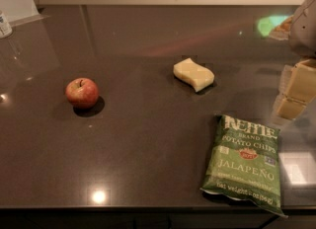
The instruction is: Pick sponge
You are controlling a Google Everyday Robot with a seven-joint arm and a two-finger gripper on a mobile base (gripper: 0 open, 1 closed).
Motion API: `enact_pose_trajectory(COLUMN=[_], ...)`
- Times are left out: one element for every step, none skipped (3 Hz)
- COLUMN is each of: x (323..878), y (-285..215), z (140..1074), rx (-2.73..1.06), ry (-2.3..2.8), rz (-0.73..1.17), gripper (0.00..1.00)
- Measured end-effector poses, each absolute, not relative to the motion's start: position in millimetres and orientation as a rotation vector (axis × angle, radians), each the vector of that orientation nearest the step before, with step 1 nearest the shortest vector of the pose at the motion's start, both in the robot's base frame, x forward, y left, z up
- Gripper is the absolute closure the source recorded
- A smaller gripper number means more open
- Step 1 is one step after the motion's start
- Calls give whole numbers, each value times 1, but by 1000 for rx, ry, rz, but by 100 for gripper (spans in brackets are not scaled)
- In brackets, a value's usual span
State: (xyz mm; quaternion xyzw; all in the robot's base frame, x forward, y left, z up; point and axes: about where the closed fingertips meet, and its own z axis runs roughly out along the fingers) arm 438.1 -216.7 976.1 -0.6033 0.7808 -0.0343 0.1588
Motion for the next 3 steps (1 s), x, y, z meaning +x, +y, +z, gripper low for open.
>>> enact_pose_trajectory(x=[438,452,473], y=[-216,-198,-179], z=[977,967,953], rx=[-1724,-1697,-1661], ry=[2231,2211,2181], rz=[-99,-6,54], gripper=[0,0,0])
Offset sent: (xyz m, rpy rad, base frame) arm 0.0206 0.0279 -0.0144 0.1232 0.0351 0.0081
